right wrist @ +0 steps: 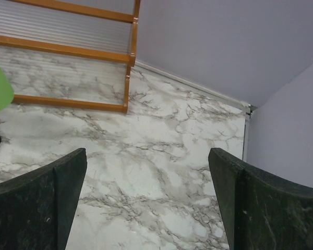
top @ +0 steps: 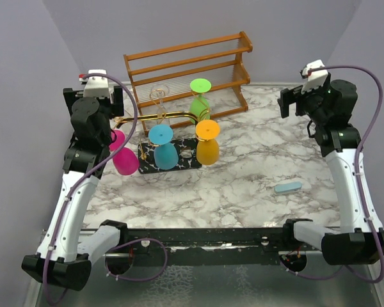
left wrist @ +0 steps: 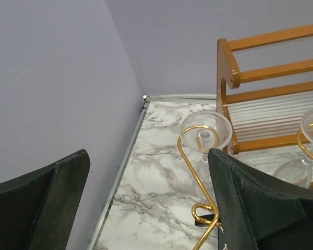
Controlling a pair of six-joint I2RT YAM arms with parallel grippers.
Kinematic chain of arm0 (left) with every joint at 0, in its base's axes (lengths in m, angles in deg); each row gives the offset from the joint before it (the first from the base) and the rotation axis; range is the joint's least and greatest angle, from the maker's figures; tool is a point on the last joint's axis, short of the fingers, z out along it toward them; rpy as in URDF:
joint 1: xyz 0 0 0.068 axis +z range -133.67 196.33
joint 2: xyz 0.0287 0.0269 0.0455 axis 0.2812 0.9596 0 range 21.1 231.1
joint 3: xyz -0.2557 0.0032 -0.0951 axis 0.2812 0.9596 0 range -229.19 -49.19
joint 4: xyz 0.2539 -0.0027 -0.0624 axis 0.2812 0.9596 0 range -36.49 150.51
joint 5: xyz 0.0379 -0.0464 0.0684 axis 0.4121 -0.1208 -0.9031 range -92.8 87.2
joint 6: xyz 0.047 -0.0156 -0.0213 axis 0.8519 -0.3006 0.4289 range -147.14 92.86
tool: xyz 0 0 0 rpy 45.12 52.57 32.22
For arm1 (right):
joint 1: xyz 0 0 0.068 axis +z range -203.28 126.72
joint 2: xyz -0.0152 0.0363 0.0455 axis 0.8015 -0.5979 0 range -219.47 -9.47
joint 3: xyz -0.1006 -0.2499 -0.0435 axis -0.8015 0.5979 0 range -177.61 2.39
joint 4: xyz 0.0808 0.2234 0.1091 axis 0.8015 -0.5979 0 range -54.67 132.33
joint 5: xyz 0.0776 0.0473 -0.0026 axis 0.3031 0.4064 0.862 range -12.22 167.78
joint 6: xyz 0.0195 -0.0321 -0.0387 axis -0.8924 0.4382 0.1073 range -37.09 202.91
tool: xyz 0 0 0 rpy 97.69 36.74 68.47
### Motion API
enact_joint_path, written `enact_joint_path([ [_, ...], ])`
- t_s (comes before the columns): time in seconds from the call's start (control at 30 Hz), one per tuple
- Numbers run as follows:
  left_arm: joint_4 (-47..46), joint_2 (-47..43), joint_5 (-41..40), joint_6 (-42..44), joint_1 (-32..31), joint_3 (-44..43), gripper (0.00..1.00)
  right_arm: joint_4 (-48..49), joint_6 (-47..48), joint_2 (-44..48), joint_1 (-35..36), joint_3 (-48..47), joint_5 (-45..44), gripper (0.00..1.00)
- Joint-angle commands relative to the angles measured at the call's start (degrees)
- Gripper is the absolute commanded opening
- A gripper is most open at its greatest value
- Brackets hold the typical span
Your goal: Place the wine glass upside down on the wine glass rack
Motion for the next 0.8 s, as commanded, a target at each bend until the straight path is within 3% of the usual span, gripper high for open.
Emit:
enact_joint_path([
  [0.0,4.6,-1.0,4.6,2.5,0.3,-4.4,0.99,-1.4,-0.9,6.2,-0.3,2.0,3.8,0.99],
  [0.77,7.5,-11.7,3.8,2.3,0.7,3.8,0.99,-4.5,0.1,17.4,-0.4,7.5,2.9,0.99],
])
